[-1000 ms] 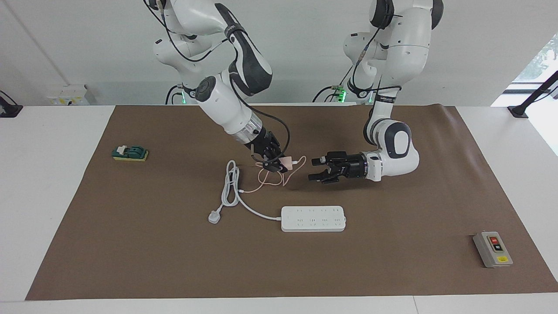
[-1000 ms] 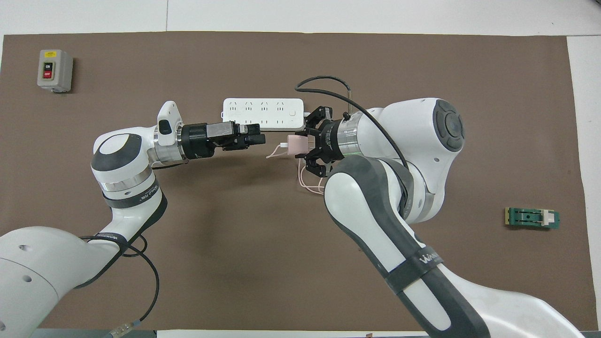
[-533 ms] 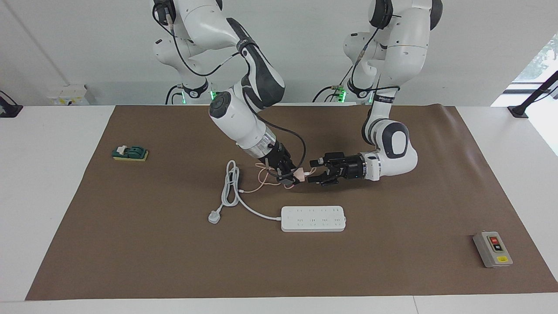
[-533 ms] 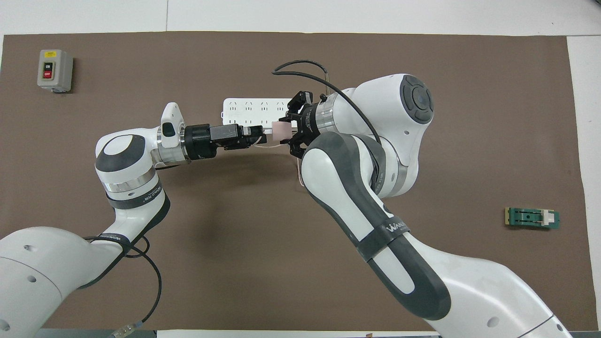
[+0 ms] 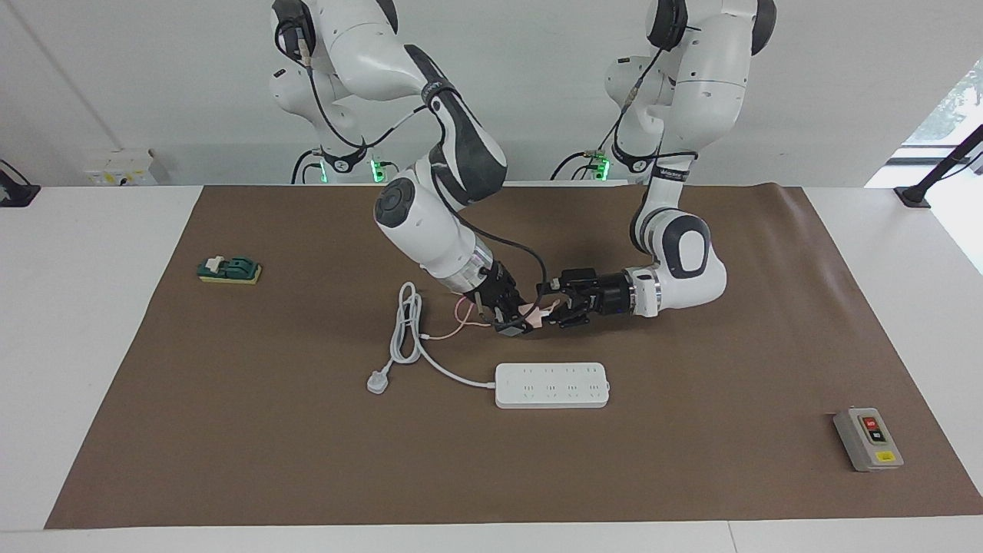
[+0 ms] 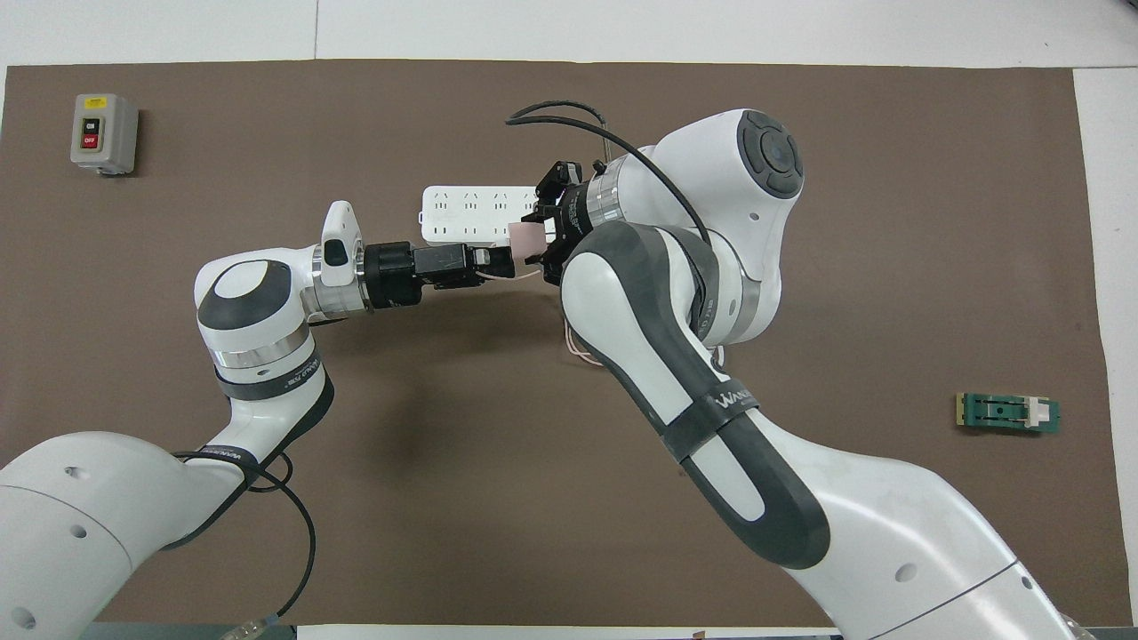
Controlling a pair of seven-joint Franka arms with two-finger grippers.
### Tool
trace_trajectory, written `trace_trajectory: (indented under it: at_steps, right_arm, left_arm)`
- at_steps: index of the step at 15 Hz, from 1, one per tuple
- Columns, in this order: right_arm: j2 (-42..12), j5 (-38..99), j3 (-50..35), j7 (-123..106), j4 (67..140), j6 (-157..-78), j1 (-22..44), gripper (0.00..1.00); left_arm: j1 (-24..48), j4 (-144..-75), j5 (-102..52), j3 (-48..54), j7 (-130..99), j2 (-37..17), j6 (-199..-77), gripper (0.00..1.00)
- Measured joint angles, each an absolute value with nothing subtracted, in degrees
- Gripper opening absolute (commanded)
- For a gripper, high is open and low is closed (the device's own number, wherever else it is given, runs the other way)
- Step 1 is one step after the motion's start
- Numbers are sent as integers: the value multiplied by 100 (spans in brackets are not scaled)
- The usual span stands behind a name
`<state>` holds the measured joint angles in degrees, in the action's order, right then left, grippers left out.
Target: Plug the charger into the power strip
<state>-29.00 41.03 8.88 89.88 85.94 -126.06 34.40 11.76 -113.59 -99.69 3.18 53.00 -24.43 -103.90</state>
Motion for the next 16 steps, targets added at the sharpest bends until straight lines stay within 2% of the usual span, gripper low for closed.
trace_trajectory:
  at_steps: [16]
  right_arm:
    - [-2962, 4062, 875, 9027, 8575, -12649, 3622, 0]
  left_arm:
    - [1188, -11276, -9970, 326, 5303, -2443, -10732, 100]
